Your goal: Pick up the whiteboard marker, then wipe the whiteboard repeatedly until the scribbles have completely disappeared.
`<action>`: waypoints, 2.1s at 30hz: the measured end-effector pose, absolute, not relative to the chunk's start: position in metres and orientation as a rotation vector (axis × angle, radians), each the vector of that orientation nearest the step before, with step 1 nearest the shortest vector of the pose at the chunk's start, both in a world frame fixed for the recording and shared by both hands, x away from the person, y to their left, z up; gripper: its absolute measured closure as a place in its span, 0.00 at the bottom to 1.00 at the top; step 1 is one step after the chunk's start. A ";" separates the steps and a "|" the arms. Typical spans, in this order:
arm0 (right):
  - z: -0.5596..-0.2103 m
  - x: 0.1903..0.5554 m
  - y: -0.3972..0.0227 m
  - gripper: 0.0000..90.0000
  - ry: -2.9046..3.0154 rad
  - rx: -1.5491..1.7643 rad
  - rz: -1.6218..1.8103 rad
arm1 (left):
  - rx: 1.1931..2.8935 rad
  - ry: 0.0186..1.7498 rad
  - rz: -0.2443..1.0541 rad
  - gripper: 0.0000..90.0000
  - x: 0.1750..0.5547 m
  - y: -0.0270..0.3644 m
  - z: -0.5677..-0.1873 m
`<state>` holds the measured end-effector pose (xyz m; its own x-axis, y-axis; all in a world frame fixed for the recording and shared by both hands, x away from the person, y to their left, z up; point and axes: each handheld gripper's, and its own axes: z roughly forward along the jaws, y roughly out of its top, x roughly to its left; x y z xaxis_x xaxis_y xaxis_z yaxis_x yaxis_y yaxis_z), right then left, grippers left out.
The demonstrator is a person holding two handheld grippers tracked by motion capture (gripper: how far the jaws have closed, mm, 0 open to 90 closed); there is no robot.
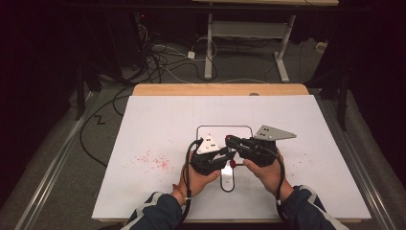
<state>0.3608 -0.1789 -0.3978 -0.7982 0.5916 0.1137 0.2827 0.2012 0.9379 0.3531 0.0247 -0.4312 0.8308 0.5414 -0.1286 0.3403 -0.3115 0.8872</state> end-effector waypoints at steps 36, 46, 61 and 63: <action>-0.420 0.325 -0.252 0.39 2.060 0.614 1.259 | 2.033 0.671 0.446 0.87 0.373 0.060 -0.446; -0.433 0.316 -0.273 0.31 2.015 0.686 1.218 | 2.036 0.685 0.420 0.87 0.376 0.065 -0.450; -0.446 0.313 -0.278 0.32 2.046 0.744 1.144 | 2.028 0.714 0.428 0.87 0.377 0.068 -0.452; -0.447 0.314 -0.277 0.32 2.054 0.738 1.132 | 2.033 0.718 0.434 0.87 0.379 0.068 -0.453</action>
